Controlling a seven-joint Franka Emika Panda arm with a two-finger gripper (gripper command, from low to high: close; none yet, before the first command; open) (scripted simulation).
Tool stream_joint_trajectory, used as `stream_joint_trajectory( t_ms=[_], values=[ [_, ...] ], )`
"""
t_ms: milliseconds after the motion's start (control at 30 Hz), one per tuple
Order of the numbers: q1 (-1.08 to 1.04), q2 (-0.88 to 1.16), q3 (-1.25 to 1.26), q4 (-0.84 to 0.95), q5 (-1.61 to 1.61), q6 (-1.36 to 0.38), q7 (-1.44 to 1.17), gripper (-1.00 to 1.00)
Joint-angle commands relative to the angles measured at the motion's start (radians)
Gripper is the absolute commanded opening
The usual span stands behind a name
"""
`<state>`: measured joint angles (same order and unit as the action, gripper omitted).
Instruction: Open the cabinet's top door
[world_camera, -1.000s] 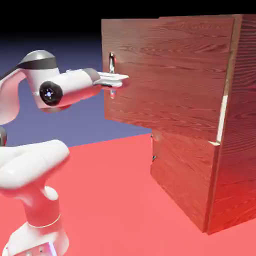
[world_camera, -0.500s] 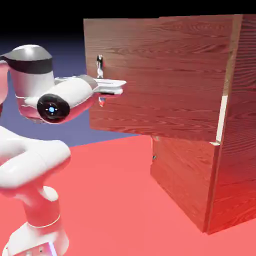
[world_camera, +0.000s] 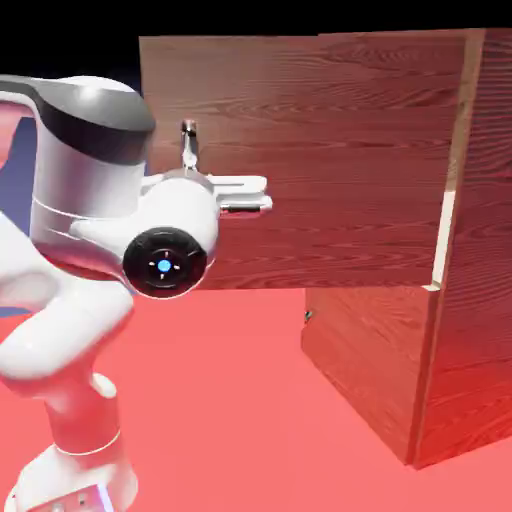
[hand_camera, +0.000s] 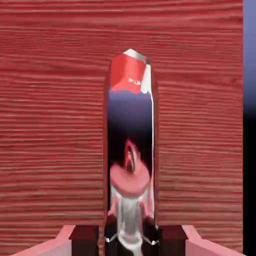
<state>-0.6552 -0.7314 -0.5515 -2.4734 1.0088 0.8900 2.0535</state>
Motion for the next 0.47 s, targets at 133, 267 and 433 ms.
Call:
stream_joint_trajectory(
  t_ms=[133,267,433],
  values=[
    [0.114,0.181,-0.116,0.169,-0.079,-0.136,-0.096,-1.00],
    [0.199,0.326,-0.207,0.307,-0.127,-0.252,-0.184,-1.00],
    [0.250,0.435,-0.268,0.407,-0.157,-0.341,-0.261,1.00]
  ],
)
